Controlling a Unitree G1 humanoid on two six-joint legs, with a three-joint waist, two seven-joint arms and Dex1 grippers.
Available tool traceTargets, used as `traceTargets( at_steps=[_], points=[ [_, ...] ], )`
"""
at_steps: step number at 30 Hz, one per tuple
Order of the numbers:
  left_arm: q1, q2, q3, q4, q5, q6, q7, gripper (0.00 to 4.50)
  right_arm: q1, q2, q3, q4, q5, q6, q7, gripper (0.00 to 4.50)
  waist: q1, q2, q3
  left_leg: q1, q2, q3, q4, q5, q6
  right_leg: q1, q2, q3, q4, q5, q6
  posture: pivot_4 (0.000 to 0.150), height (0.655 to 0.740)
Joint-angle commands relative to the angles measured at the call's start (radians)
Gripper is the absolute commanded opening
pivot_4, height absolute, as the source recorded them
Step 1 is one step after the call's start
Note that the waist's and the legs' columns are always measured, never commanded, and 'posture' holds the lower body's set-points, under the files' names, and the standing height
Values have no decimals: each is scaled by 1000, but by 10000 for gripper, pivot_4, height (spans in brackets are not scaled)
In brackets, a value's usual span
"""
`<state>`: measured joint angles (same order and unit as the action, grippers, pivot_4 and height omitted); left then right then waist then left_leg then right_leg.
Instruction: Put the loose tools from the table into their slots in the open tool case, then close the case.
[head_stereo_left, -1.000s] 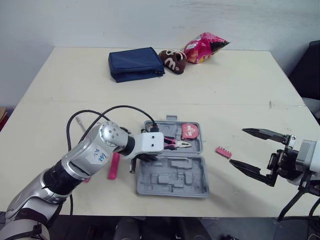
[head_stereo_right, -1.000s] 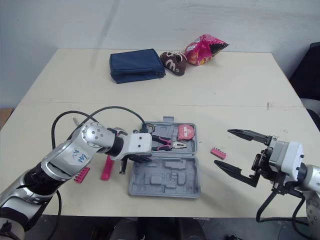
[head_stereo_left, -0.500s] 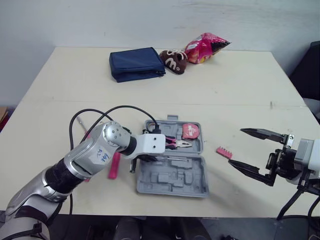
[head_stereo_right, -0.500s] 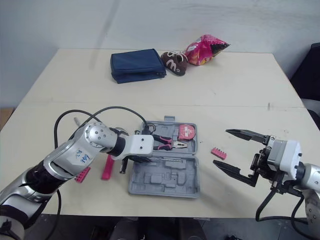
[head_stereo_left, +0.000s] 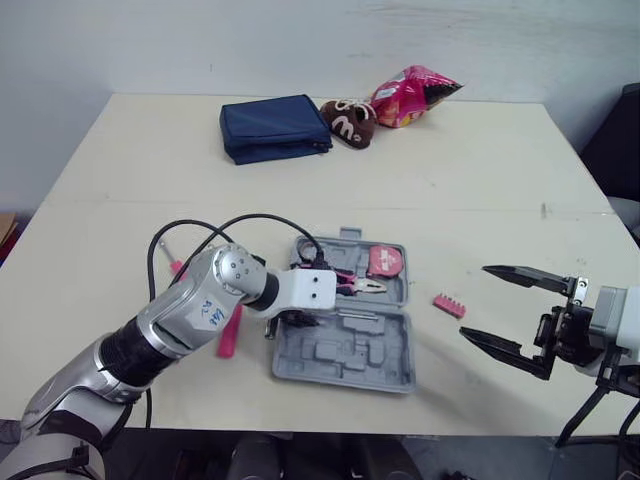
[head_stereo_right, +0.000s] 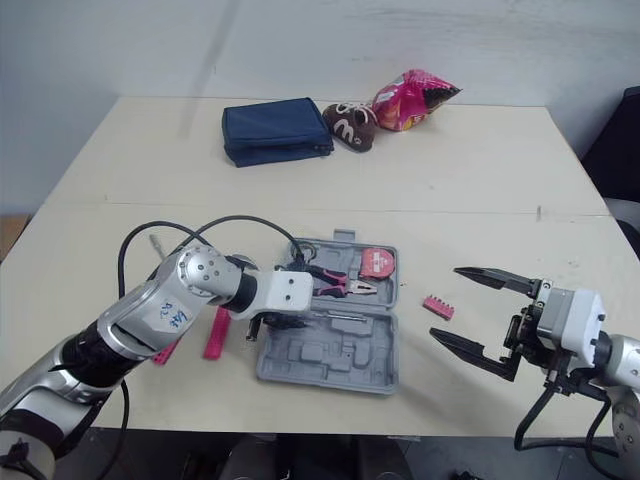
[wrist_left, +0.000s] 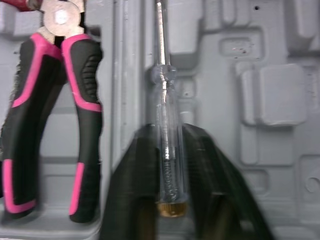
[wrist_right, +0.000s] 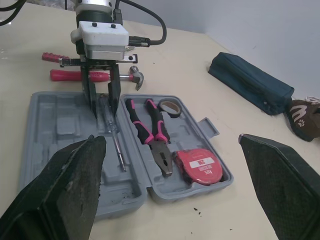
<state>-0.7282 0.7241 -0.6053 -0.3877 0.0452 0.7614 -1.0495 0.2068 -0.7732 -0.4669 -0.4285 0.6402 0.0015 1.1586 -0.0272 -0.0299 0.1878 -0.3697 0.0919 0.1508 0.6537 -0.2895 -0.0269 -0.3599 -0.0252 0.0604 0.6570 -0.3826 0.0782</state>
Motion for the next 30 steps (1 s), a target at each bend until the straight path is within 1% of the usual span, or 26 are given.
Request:
traceTargets(
  at_steps=[1,6,9,12,14,15,17,20,28,30],
  points=[
    [5,1,72,-63,-11,-39,13,22060,7,6,-34,-29,24,-17,0,45000,0,0,0,0,0,0,0,0,0,0,0,0,0,0,0,1500,7400],
    [59,32,150,-100,-62,-94,-13,22060,16,7,-40,-17,28,-26,16,45000,-3,0,0,0,1,0,-1,0,0,0,0,0,0,0,0,1500,7400],
    [126,-8,224,-69,-119,-183,10,22060,22,12,-41,-4,27,-35,27,45000,-1,0,0,1,1,0,0,0,0,0,1,0,0,0,0,1500,7400],
    [187,-93,289,-3,-178,-238,55,13667,24,15,-42,5,26,-42,32,45000,1,0,0,0,1,0,0,0,0,0,0,0,1,0,0,1500,7400],
    [217,-135,304,40,-183,-281,79,4302,27,19,-41,11,24,-48,33,45000,1,0,0,0,1,-1,2,0,0,1,0,-1,1,0,0,1500,7400],
    [232,-145,300,60,-180,-280,87,483,28,20,-42,11,23,-49,33,45000,0,0,0,0,0,-1,2,0,0,1,0,-1,1,0,0,1500,7400],
    [254,-166,296,102,-168,-300,106,483,27,22,-44,13,22,-51,31,45000,0,0,0,0,0,-1,2,0,0,1,0,-1,1,0,0,1500,7400],
    [271,-167,280,148,-145,-345,106,483,27,25,-43,21,18,-58,31,45000,-2,0,0,0,1,-1,2,0,0,1,0,-1,1,0,0,1500,7400],
    [280,-163,253,185,-100,-341,123,483,64,40,-62,69,20,-115,73,45000,-1,0,0,0,0,-1,1,0,0,1,0,-1,1,0,0,1500,7400],
    [284,-177,254,191,-102,-335,133,483,65,42,-60,79,19,-125,78,45000,-1,0,0,1,0,-1,1,0,0,1,0,-1,1,0,0,1500,7400]
  ],
)
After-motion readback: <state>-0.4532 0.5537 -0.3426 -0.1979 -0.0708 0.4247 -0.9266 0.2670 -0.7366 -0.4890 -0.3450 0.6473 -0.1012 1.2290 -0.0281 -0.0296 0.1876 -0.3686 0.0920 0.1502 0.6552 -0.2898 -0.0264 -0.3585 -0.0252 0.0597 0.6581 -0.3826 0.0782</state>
